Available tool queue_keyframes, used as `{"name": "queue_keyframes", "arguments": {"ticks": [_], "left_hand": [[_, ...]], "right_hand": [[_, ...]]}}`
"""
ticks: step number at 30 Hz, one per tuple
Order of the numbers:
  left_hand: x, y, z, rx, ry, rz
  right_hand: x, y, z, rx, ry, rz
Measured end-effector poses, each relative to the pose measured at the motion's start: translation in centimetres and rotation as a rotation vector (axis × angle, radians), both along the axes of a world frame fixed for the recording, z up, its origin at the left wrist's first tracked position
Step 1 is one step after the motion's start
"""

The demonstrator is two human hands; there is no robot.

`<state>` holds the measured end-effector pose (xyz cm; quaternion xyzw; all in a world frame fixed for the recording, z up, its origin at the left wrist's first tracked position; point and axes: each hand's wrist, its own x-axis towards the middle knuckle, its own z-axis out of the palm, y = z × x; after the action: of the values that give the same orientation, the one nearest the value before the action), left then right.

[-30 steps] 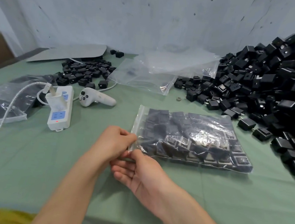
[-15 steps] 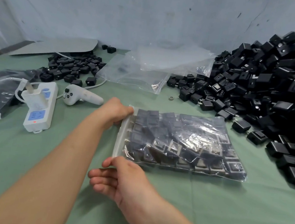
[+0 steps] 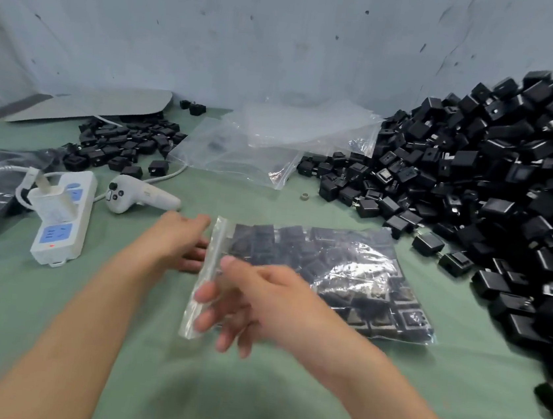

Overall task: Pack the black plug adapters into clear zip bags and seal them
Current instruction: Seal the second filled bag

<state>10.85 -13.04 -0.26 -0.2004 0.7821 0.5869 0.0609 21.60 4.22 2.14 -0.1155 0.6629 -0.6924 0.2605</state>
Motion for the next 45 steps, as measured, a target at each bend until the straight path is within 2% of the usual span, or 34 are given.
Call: {"name": "queue_keyframes", "arguments": {"ticks": [2,3,5,6,7,8,10,15,21,26,30,32,35,37,39,41,43,45], "left_hand": [[2.9,-0.1,0.4,0.024,-0.076,-0.070],[3.7,0.0,0.6,0.000,-0.099,-0.102],[4.3,0.3,0.6,-0.109,-0.123,-0.158],[4.4,0.6,0.5,-0.168,-0.120,-0.172],[4.4,0.9,0.5,-0.210,-0.110,-0.178],[4.5,1.2,0.4,-0.229,-0.097,-0.186],[4.6,1.8,0.3,-0.192,-0.081,-0.233],[4.9,2.7,0.7,0.233,-0.065,-0.397],[4.8,2.6,0.7,0.592,-0.224,-0.313],[5.1,2.7,1.0,0.675,-0.269,-0.451],[5.3,3.1,0.7,0.674,-0.250,-0.344],[5.3,2.8,0.7,0.704,-0.201,-0.309],[5.3,1.2,1.2,0.797,-0.090,-0.327],[5.5,-0.1,1.6,0.866,-0.038,-0.354],[5.3,-0.6,2.0,0.918,-0.011,-0.382],[4.9,-0.6,2.3,0.785,-0.012,-0.387],[4.8,-1.0,2.1,0.660,-0.025,-0.335],[5.5,-1.4,1.4,0.809,-0.091,-0.384]], "right_hand": [[-1.5,2.5,0.8,0.139,0.280,-0.358],[-2.2,3.8,0.8,0.321,0.443,-0.543],[-3.0,6.5,-0.4,0.874,0.639,-0.777],[-3.1,7.7,-1.1,1.089,0.610,-0.819],[-3.2,8.9,-1.7,1.196,0.501,-0.810],[-3.1,9.6,-2.2,1.208,0.366,-0.781],[-3.0,10.3,-2.6,1.126,0.193,-0.712],[-3.1,10.3,-2.6,1.076,0.194,-0.710],[-3.5,9.3,-2.9,1.096,0.181,-0.736],[-3.7,8.7,-3.4,1.110,0.205,-0.753],[-4.0,9.2,-3.6,1.093,0.198,-0.780],[-4.1,9.6,-3.6,1.010,0.196,-0.770],[-4.7,10.1,-2.6,0.748,0.211,-0.779],[-5.1,10.4,-1.6,0.497,0.088,-0.781],[-5.4,10.7,-1.0,0.265,-0.112,-0.665],[-5.2,10.8,-1.2,0.190,-0.141,-0.550],[-5.4,10.9,-1.6,0.187,-0.082,-0.494],[-5.4,11.2,-1.5,0.137,-0.062,-0.496]]}}
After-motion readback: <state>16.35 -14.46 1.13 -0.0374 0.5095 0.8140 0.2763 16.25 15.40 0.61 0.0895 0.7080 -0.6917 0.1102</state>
